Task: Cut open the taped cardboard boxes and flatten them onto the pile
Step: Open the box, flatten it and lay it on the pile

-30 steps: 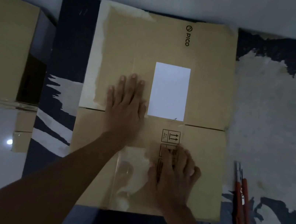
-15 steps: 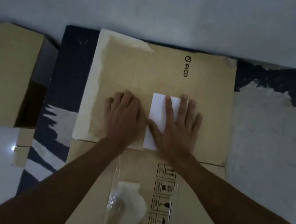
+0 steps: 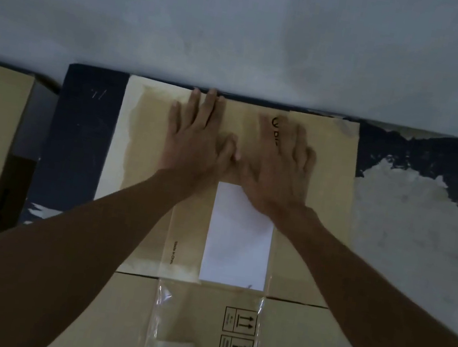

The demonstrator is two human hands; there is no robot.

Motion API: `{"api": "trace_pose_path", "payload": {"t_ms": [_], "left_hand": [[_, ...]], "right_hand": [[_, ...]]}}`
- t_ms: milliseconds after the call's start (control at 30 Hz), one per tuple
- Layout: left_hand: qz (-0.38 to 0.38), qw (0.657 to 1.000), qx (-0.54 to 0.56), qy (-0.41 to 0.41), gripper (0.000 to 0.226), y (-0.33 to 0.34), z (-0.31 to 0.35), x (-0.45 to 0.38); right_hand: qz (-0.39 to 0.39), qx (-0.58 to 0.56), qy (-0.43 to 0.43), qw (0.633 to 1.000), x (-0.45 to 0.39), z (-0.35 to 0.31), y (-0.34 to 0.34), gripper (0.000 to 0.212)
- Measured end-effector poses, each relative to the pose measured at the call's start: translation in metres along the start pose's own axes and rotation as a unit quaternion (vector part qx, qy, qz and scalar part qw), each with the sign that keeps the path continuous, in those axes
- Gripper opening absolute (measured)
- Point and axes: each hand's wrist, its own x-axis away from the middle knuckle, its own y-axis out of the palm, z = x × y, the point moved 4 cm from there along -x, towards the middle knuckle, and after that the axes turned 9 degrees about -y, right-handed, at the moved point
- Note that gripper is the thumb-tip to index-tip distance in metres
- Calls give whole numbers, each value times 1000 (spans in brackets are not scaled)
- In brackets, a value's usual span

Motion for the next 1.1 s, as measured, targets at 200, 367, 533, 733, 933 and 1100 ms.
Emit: {"api": "trace_pose_path", "payload": {"t_ms": [200,367,533,733,933,1100], "left_hand": [[12,999,34,-6,65,1,-1,-4],[-15,998,66,6,69,1,-5,-5],[-18,991,123,-43,67,-9,-48,25],[28,986,64,-152,71,-12,-107,98],[103,931,104,-333,73,-33,-95,108],[157,852,284,-412,59,-46,-105,112]], "right_hand": [[22,55,-40,997,-21,9,17,73],[-18,41,-37,998,-24,10,13,74],[-106,12,-49,993,-27,16,7,81],[-79,-97,-53,991,-7,34,-8,86],[52,-92,307,946,118,58,-20,108],[34,-105,389,915,158,53,-28,97]]}}
